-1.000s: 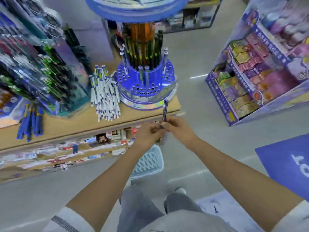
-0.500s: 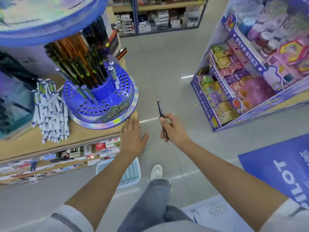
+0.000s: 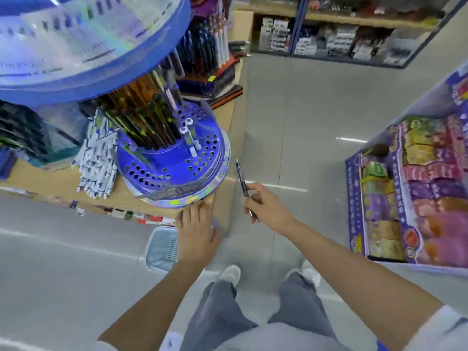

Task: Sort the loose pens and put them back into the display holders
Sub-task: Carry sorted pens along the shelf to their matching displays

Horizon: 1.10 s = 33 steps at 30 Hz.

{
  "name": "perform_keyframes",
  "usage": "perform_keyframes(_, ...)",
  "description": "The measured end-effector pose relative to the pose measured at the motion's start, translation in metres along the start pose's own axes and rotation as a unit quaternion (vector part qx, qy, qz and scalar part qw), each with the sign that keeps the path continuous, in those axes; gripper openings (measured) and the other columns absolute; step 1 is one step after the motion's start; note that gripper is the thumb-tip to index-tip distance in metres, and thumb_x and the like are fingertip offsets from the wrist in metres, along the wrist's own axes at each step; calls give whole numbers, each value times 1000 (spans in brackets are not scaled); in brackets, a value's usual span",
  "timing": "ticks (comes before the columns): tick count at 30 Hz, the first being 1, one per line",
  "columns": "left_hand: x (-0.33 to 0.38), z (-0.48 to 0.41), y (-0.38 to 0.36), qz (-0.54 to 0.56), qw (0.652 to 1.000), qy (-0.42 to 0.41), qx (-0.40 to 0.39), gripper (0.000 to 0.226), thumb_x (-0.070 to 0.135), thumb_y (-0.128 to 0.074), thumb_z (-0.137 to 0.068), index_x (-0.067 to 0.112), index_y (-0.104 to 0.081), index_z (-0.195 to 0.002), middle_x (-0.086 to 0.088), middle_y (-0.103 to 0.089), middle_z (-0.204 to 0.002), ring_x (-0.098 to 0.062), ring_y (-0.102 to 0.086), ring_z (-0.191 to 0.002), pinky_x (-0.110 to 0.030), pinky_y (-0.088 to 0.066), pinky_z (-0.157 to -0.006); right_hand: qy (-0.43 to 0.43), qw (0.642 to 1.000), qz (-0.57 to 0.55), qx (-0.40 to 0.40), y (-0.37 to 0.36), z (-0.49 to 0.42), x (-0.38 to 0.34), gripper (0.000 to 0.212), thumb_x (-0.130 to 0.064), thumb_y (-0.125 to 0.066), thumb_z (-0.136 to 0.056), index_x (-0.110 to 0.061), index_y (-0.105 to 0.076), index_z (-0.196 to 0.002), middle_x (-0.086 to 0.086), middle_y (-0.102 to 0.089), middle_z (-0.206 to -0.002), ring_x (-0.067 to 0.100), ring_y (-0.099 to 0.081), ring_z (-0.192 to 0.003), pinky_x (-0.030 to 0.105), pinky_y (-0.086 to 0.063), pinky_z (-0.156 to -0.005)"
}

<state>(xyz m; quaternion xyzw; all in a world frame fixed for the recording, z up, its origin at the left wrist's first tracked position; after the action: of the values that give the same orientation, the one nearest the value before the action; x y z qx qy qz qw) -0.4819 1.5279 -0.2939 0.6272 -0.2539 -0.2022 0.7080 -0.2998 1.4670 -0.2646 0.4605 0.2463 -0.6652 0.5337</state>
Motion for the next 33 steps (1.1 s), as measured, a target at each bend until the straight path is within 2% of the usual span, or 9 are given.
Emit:
perform_keyframes(4, 41, -9, -2, 3, 989, 143, 27, 49, 29, -55, -63, 5, -54, -105, -17, -49, -100, -35, -47, -92, -47, -42, -85, 11, 996, 53, -66, 51, -20, 4, 30, -5, -52, -97, -2, -45, -126, 14, -56, -71, 1, -45, -34, 16, -39, -39)
perform_keyframes(8, 106, -29, 6, 43, 965, 257, 39, 37, 15, -68, -59, 2, -53, -91, -20, -50, -94, -38, -50, -90, -46, -45, -78, 42, 988, 87, -118, 116, -32, -4, 28, -5, -52, -96, -9, -46, -123, 7, -59, -68, 0, -50, -41, 17, -43, -44)
perform_keyframes(13, 161, -84, 23, 65, 972, 209, 87, 53, 15, -68, -59, 7, -59, -111, -19, -52, -118, -38, -50, -108, -46, -43, -89, 52, 981, 126, -142, 174, -59, -15, 32, -7, -54, -94, -19, -47, -122, 9, -62, -78, 3, -52, -45, 14, -42, -48)
perform_keyframes(18, 177, -163, 30, 90, 973, 205, 49, 64, 18, -66, -76, 4, -44, -135, -19, -32, -149, -38, -30, -137, -48, -29, -110, 70, 973, 144, -163, 204, -120, -40, 43, -4, -54, -94, -15, -45, -135, 15, -61, -85, 13, -52, -51, 15, -43, -52)
perform_keyframes(21, 170, -208, 32, 88, 972, 210, 59, 73, 21, -64, -80, 6, -34, -144, -17, -24, -154, -36, -21, -142, -45, -21, -117, 87, 970, 144, -178, 212, -160, -61, 44, -5, -55, -94, -12, -44, -137, 19, -60, -89, 11, -52, -53, 17, -43, -54)
perform_keyframes(23, 165, -235, 35, 96, 967, 233, 49, 80, 24, -62, -83, 9, -22, -151, -16, -19, -156, -35, -16, -144, -44, -17, -117, 94, 967, 149, -185, 215, -189, -75, 41, -4, -57, -94, -9, -47, -133, 20, -60, -89, 7, -52, -52, 22, -45, -55)
perform_keyframes(26, 159, -269, 38, 96, 962, 254, 26, 82, 31, -57, -89, 15, -9, -153, -12, -6, -160, -32, -7, -147, -44, -13, -119, 91, 966, 147, -193, 217, -227, -97, 22, -2, -58, -93, -1, -55, -114, 19, -61, -99, 20, -51, -57, 27, -45, -58)
perform_keyframes(29, 155, -300, 41, 96, 960, 263, 19, 82, 33, -54, -91, 17, -4, -154, -9, 4, -162, -28, 2, -149, -42, -10, -119, 97, 968, 139, -183, 218, -264, -116, 19, -3, -61, -91, -20, -55, -98, 29, -67, -93, 28, -55, -70, 41, -46, -64)
perform_keyframes(33, 156, -334, 42, 105, 945, 310, -11, 84, 35, -52, -91, 14, -1, -154, -9, 4, -161, -28, 7, -148, -43, -11, -118, 99, 964, 163, -187, 220, -313, -141, 8, -9, -59, -91, -15, -58, -96, 7, -68, -94, 17, -56, -69, 40, -48, -72)
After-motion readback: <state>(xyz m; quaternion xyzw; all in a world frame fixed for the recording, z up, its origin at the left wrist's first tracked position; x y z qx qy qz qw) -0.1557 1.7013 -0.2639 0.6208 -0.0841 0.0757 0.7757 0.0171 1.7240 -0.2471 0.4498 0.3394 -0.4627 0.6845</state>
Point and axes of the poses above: each hand's wrist, its own z-axis away from the middle knuckle, its own y-axis out of the back of the hand, x = y × z, the point moved 1 cm from there along -z, towards the middle knuckle
